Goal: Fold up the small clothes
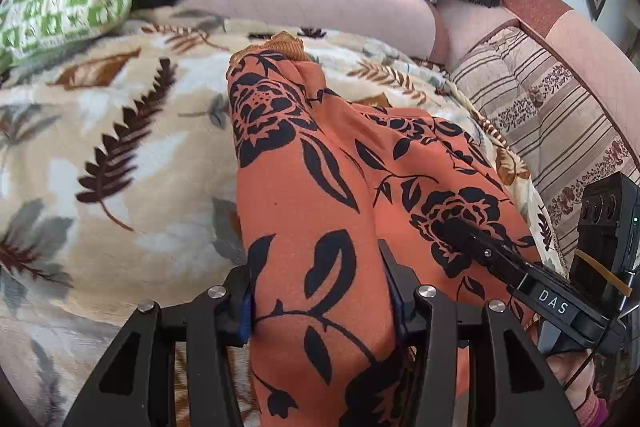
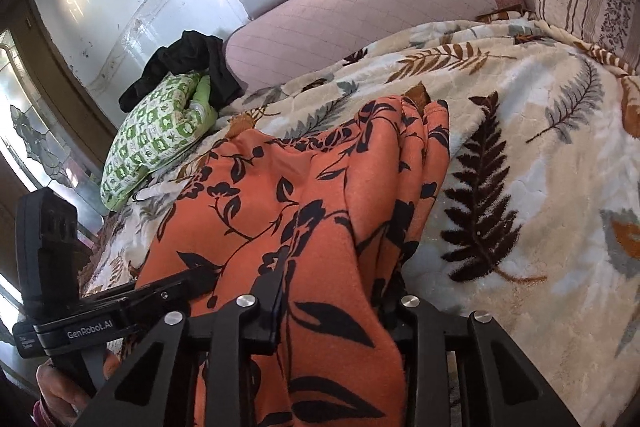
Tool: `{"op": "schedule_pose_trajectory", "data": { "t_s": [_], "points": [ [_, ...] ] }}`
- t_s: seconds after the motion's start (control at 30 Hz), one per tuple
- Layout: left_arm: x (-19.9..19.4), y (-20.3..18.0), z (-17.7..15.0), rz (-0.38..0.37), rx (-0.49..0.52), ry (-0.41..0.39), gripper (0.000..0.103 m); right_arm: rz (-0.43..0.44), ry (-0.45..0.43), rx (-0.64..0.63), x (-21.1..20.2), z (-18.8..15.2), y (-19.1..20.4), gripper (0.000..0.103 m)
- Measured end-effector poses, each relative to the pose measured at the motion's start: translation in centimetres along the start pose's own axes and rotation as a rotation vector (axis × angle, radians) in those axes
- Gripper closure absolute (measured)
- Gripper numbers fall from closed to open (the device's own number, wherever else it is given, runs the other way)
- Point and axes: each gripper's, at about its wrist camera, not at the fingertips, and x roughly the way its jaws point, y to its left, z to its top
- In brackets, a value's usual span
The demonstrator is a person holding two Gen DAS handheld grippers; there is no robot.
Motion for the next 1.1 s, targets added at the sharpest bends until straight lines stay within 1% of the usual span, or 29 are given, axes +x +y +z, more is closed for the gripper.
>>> {"op": "schedule_pose_trajectory", "data": {
  "t_s": [0.17,0.23,0.5,0.77,0.93,1.03,1.1],
  "points": [
    [-2.5,0.3,0.1,0.050,0.017,-0.052,0.051,0.038,-0.049,-0.008,-0.5,0.4,2.2,0.068],
    [-3.5,0.5,0.0,0.077,0.021,-0.070,0.051,0.049,-0.053,-0.013,-0.3,0.5,3.1,0.068],
    [-7.1,3.6,-1.1,0.155,0.001,-0.121,0.051,0.102,-0.067,-0.037,1.0,0.1,7.4,0.068],
    [-8.6,7.2,-1.8,0.203,-0.039,-0.126,0.051,0.136,-0.058,-0.063,3.3,-0.8,10.9,0.068],
    [-8.7,9.3,-2.2,0.229,-0.067,-0.108,0.051,0.153,-0.042,-0.080,4.8,-1.4,12.4,0.068],
    [-8.3,10.0,-2.4,0.232,-0.079,-0.092,0.051,0.181,-0.053,-0.094,5.1,-1.7,13.1,0.071],
    [-8.1,10.2,-2.5,0.237,-0.079,-0.087,0.051,0.182,-0.059,-0.123,5.2,-1.8,13.8,0.071]
  ]
}}
